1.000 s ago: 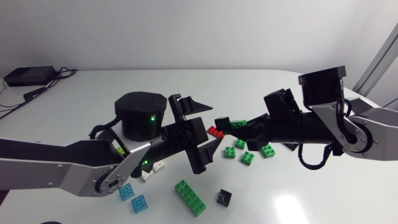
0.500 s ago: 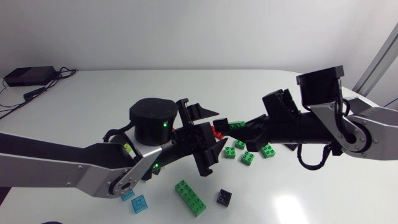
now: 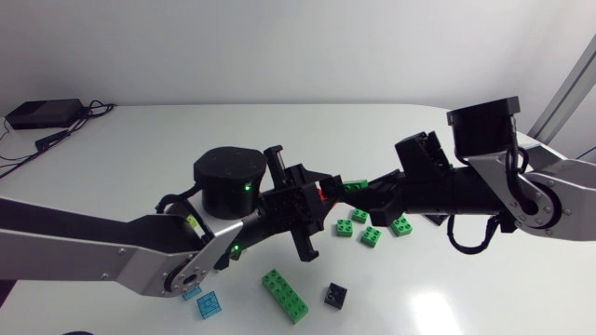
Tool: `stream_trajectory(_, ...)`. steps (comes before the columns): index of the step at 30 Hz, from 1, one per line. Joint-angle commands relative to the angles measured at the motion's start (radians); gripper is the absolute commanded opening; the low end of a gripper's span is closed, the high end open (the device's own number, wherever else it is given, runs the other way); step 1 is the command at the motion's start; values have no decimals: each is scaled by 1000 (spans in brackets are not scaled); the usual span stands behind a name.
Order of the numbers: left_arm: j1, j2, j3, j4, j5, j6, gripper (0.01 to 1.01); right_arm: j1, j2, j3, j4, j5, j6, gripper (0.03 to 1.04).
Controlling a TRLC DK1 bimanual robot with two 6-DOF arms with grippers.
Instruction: Separate the duplo bricks
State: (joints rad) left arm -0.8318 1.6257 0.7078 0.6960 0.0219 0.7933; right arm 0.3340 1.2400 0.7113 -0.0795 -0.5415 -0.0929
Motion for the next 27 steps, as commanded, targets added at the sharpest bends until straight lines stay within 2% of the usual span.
stream_trajectory(1, -6, 3, 5, 23, -4, 0, 241, 10, -17, 1, -9, 3, 19, 251)
stream_trajectory(4, -4, -20, 5, 14, -2, -5, 233, 20, -25, -4, -9, 31, 10, 251)
stream_trajectory(8, 7, -69, 38, -104, 32, -55, 231, 45, -27, -18, -5, 115, -39, 251)
stream_trajectory(12, 14, -93, 38, -155, 46, -48, 231, 30, -37, -30, -5, 153, -68, 251)
stream_trajectory(18, 11, -70, 19, -266, 58, 44, 231, -95, -106, -44, -57, 160, -120, 251)
stream_trajectory(22, -7, -3, 21, -403, 67, 118, 231, -188, -166, -70, -108, 98, -139, 251)
stream_trajectory(27, -46, 68, 27, -489, 69, 147, 231, -285, -212, -101, -166, 5, -148, 251)
